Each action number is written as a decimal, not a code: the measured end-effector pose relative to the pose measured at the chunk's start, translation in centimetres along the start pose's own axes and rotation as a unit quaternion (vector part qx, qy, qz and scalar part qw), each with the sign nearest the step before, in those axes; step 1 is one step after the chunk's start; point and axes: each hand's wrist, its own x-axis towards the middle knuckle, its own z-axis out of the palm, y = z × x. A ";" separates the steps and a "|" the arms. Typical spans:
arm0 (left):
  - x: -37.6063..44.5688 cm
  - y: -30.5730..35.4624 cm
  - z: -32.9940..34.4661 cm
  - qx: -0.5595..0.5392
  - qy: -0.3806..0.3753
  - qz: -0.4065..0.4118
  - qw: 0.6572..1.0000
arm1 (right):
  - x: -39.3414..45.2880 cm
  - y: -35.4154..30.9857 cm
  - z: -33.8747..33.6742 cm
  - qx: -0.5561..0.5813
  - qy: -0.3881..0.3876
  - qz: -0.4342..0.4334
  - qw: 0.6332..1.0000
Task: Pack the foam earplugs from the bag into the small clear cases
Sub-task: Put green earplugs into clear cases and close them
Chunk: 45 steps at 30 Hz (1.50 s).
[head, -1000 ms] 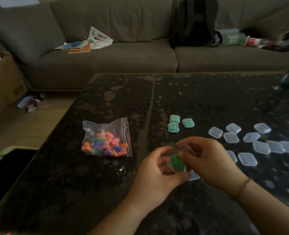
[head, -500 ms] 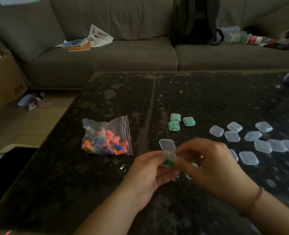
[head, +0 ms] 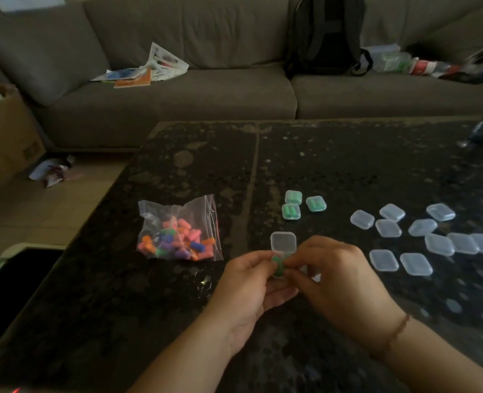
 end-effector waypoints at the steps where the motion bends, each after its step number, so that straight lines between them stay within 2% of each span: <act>1: 0.0 0.0 0.0 0.000 0.003 0.001 1.000 | 0.0 0.0 0.0 -0.010 -0.019 0.005 1.000; 3: 0.0 0.0 -0.1 -0.002 0.004 0.000 1.000 | 0.0 0.0 -0.3 -0.010 -0.026 0.005 1.000; 6: 0.1 0.0 -0.3 -0.018 0.007 -0.001 1.000 | 0.1 0.2 -1.2 0.047 0.045 0.028 0.997; 7: 0.1 0.1 -0.3 -0.022 0.006 0.000 1.000 | 0.2 0.4 -1.4 0.069 0.046 0.038 0.996; 11: -0.1 0.3 -0.3 -0.020 -0.005 -0.003 1.000 | 0.4 1.0 -1.1 0.061 -0.040 0.006 0.997; 15: -0.1 1.2 -0.7 -0.082 -0.021 -0.038 0.996 | 0.3 1.5 -0.7 0.037 -0.052 -0.057 0.996; 17: 0.0 1.4 -1.2 -0.091 -0.021 -0.030 0.995 | 0.3 1.4 -0.3 0.027 -0.061 -0.071 0.995; 20: 0.2 1.0 -1.3 -0.024 -0.005 0.002 1.000 | 0.1 1.4 0.5 0.034 -0.042 -0.083 0.995; 24: 0.3 0.5 -1.0 0.000 0.023 0.009 1.000 | 0.5 1.2 0.7 0.030 -0.008 -0.085 0.996; 31: 0.3 0.8 -0.4 0.021 -0.033 0.036 0.999 | 1.3 1.4 -0.8 -0.037 -0.001 -0.067 0.997; 33: 0.1 0.8 -0.3 0.065 -0.028 0.057 0.996 | 2.4 2.6 -1.7 -0.048 0.016 -0.021 0.998; 35: -0.3 0.7 -0.6 0.154 -0.019 0.091 0.984 | 3.8 4.4 -2.4 -0.094 0.021 0.053 0.994; 38: -1.0 1.2 -1.4 0.218 -0.015 0.154 0.964 | 5.2 6.7 -2.6 -0.158 -0.018 0.126 0.979; 41: -0.9 1.8 -2.6 0.195 0.003 0.183 0.964 | 5.5 7.7 -1.9 -0.174 -0.073 0.111 0.976; 45: -0.1 1.3 -3.1 0.272 0.004 0.201 0.941 | 5.0 7.6 -4.0 -0.160 -0.030 0.057 0.985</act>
